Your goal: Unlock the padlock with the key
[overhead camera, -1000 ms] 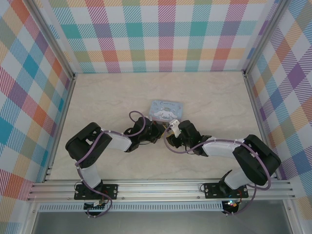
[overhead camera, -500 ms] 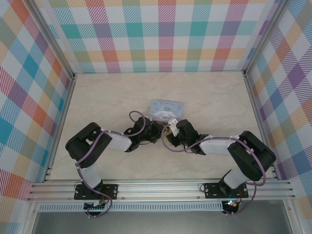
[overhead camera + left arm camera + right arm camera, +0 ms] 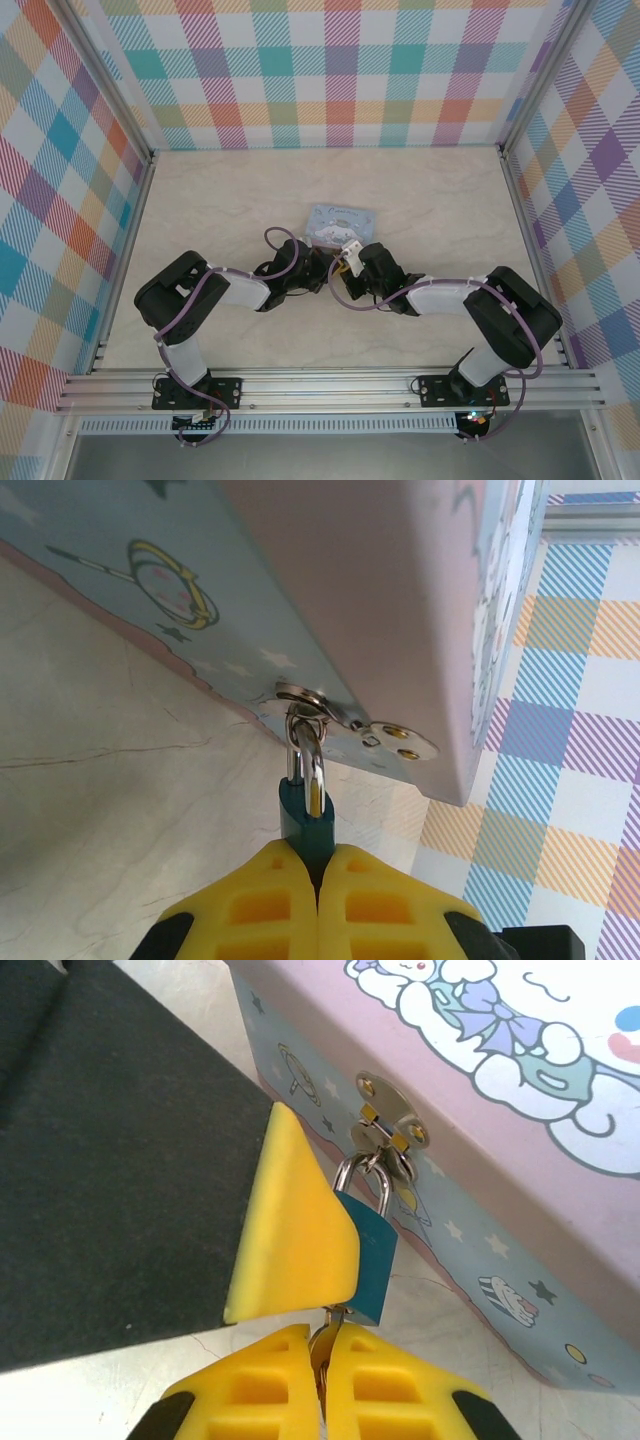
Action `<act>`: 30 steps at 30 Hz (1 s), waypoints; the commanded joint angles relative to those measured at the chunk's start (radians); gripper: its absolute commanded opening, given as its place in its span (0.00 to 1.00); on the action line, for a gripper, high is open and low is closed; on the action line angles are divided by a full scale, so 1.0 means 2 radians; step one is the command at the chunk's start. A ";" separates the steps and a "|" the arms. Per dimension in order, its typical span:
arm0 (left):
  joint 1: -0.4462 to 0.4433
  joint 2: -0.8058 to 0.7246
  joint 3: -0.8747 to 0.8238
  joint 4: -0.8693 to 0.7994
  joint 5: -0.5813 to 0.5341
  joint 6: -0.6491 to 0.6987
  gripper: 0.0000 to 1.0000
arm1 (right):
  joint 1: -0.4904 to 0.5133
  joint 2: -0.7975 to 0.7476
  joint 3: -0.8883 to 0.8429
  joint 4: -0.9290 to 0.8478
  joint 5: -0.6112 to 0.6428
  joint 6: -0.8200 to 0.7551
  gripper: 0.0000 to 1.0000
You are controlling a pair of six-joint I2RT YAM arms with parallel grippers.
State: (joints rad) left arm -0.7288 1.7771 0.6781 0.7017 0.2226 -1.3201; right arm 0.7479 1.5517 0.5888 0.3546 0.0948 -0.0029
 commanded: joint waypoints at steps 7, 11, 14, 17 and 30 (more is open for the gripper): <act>0.000 -0.003 0.000 -0.020 -0.001 0.000 0.00 | -0.018 0.002 0.010 0.036 -0.087 0.173 0.00; 0.000 -0.001 -0.009 -0.017 -0.006 -0.002 0.00 | -0.033 -0.008 0.002 0.058 -0.126 0.238 0.00; 0.000 0.005 -0.012 -0.014 -0.006 -0.001 0.00 | -0.049 0.001 -0.013 0.107 -0.166 0.295 0.00; 0.000 0.010 -0.014 -0.013 -0.007 0.000 0.00 | -0.054 0.019 -0.022 0.154 -0.188 0.337 0.00; 0.002 0.019 -0.023 -0.016 -0.012 0.003 0.00 | -0.070 0.042 -0.037 0.198 -0.215 0.391 0.02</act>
State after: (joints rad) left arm -0.7280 1.7775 0.6552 0.7399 0.1970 -1.3159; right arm 0.6090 1.6482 0.4908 0.7029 -0.2787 0.7345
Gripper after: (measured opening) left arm 0.050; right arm 0.061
